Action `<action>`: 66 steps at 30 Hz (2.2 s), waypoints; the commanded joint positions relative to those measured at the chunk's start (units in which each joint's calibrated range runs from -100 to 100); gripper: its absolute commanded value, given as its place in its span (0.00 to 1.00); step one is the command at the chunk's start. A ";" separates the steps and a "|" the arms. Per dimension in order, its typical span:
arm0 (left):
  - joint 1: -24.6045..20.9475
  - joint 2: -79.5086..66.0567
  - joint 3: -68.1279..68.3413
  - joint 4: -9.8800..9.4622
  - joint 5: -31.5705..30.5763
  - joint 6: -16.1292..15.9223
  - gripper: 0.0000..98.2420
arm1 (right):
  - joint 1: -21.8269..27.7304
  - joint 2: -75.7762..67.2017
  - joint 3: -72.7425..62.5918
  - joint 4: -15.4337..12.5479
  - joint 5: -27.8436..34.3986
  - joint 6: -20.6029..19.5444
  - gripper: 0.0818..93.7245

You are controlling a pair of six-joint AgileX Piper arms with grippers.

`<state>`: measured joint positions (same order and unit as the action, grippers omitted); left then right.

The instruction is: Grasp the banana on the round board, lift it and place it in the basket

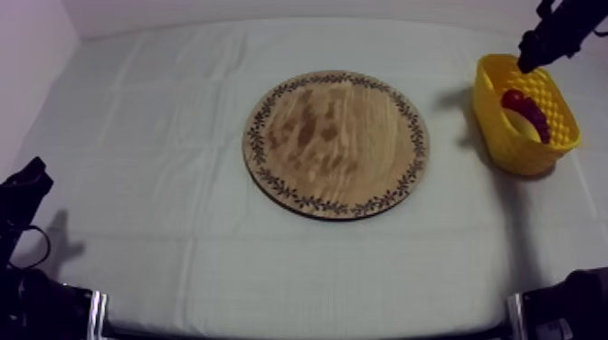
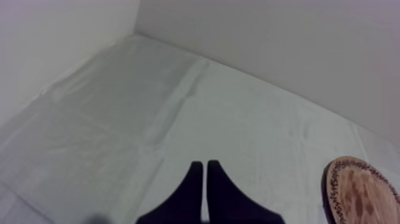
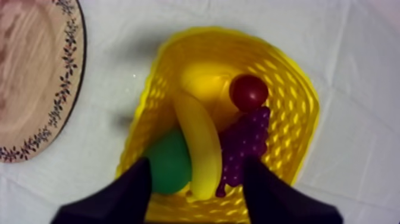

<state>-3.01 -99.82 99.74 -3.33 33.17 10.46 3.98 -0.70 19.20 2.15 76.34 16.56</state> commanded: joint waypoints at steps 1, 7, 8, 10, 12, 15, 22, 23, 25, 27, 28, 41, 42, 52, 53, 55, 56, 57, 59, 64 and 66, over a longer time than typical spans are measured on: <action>0.01 0.00 0.03 0.03 -0.02 0.01 0.00 | -0.24 -3.69 2.39 -0.30 -1.78 -0.29 0.38; 0.01 0.00 0.03 0.03 -0.02 0.01 0.00 | -1.36 -11.44 8.37 -1.13 -5.33 -0.85 0.18; 0.01 0.00 0.03 0.03 -0.02 0.01 0.00 | -1.66 -12.81 9.59 -1.12 -6.00 -0.97 0.15; 0.01 0.00 0.03 0.03 -0.02 0.01 0.00 | -2.33 -15.69 12.36 -0.98 -7.37 -1.19 0.10; 0.01 0.00 0.03 0.03 -0.02 0.01 0.00 | -2.99 -18.68 15.52 -0.82 -8.70 -1.19 0.06; 0.01 0.00 0.03 0.03 -0.02 0.01 0.00 | -3.69 -23.59 20.75 -0.97 -10.82 -0.14 0.03; 0.01 0.00 0.03 0.03 -0.02 0.01 0.00 | -4.90 -36.46 30.61 -3.21 -13.93 3.81 0.01; 0.01 0.00 0.03 0.03 -0.02 0.01 0.00 | -4.87 -38.41 31.73 -3.94 -14.33 4.39 0.01; 0.01 0.00 0.03 0.03 -0.02 0.01 0.00 | -4.47 -42.34 34.24 -5.82 -15.71 5.87 0.01; 0.01 0.00 0.03 0.03 -0.02 0.01 0.00 | -4.04 -46.30 37.38 -7.89 -18.01 7.25 0.01; 0.01 0.00 0.03 0.03 -0.02 0.01 0.00 | -3.91 -48.22 39.17 -8.83 -19.39 7.41 0.01; 0.01 0.00 0.03 0.03 -0.02 0.01 0.00 | -5.06 -71.18 61.49 -16.09 -33.65 8.91 0.00; 0.01 0.00 0.03 0.03 -0.02 0.01 0.00 | -5.22 -72.71 63.18 -16.87 -35.55 8.66 0.00; 0.01 0.00 0.03 0.03 -0.02 0.02 0.00 | -8.30 -84.50 75.93 -19.80 -43.54 7.56 0.00; 0.01 0.00 0.03 0.03 -0.02 0.02 0.00 | -8.68 -85.45 76.13 -19.34 -42.66 6.92 0.00; 0.01 0.00 0.03 0.03 -0.02 0.03 0.00 | -9.21 -87.53 76.20 -17.91 -39.95 5.80 0.00; 0.01 0.00 0.03 0.03 -0.02 0.04 0.00 | -9.43 -88.69 76.21 -16.44 -38.46 4.43 0.01; 0.01 0.00 0.03 0.03 -0.02 0.02 0.00 | -9.70 -89.86 76.49 -14.37 -37.24 2.39 0.01; 0.01 0.00 0.03 0.03 -0.02 0.02 0.00 | -10.47 -91.96 77.21 -10.44 -35.57 -1.41 0.00; 0.01 0.00 0.03 0.03 -0.02 0.02 0.00 | -11.83 -94.53 78.28 -7.05 -34.59 -2.52 0.00; 0.01 0.00 0.03 0.03 -0.02 0.02 0.00 | -12.00 -94.80 78.87 -6.11 -35.95 -0.93 0.00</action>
<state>-3.01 -99.82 99.74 -3.33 33.14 10.49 -8.02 -95.55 97.85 -4.72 41.42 13.56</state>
